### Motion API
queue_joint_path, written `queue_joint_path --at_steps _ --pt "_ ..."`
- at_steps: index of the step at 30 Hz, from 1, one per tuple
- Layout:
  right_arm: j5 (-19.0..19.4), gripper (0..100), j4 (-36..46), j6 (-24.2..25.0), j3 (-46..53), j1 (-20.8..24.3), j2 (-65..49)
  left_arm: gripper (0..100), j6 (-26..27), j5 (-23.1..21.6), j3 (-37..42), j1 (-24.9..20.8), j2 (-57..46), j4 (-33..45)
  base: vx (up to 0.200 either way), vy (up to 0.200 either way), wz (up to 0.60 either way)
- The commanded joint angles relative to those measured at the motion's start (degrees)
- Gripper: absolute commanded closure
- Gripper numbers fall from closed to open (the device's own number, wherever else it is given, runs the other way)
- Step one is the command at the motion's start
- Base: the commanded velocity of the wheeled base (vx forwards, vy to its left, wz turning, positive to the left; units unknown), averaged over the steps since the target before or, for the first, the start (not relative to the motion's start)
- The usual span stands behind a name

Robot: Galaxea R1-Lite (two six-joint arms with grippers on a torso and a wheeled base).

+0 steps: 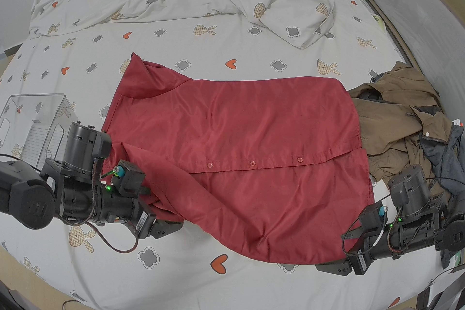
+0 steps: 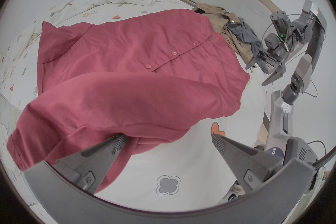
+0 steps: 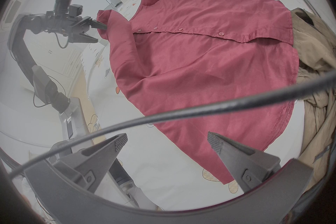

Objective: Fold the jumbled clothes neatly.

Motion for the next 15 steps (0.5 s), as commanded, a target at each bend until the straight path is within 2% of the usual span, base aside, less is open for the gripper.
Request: queue_joint_path --at_steps 1,15 --pt "0.01 0 -0.01 -0.04 -0.05 0.01 0.01 0 -0.05 0.01 1.07 -0.22 0.4 0.8 0.0 0.0 0.0" --pt "0.01 0 -0.01 -0.04 0.03 0.01 0.1 0 -0.05 0.1 5.38 -4.27 -3.9 2.12 0.0 0.0 0.0"
